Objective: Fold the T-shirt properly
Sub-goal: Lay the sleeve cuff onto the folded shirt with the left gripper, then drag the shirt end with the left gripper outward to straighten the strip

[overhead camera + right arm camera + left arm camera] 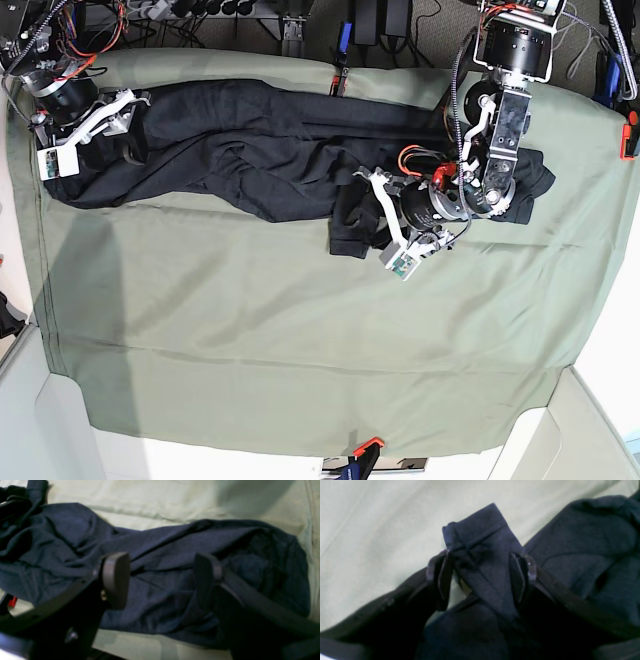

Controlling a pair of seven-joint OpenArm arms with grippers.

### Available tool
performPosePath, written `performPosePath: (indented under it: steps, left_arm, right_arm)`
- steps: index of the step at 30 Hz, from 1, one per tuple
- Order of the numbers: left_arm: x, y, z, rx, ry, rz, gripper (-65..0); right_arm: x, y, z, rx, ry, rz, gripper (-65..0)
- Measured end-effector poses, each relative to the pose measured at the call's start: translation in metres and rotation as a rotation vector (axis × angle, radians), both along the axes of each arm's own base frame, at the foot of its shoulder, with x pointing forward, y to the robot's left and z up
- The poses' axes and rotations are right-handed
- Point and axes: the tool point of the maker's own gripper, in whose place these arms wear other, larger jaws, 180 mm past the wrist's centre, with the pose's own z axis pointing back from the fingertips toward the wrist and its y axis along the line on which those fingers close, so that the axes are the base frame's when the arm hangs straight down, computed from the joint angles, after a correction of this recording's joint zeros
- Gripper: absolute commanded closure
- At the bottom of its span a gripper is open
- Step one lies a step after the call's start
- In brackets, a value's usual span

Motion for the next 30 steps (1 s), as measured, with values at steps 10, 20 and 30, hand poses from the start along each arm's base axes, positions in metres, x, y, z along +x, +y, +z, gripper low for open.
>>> performPosePath:
  steps: [10, 20, 30]
  left_arm:
    - [0.006, -0.01, 0.0, -0.008, -0.03, 0.021, -23.5]
    - [0.02, 0.018, 0.03, 0.013, -0.092, 0.082, 0.0]
    - [-0.013, 0.095, 0.083, 0.005, -0.096, 0.078, 0.0]
  right_arm:
    - [0.0, 0.0, 0.0, 0.004, -0.001, 0.0, -39.9]
    - [0.0, 0.001, 0.0, 0.004, -0.001, 0.0, -39.9]
    - [0.0, 0.0, 0.0, 0.0, -0.001, 0.0, -39.9]
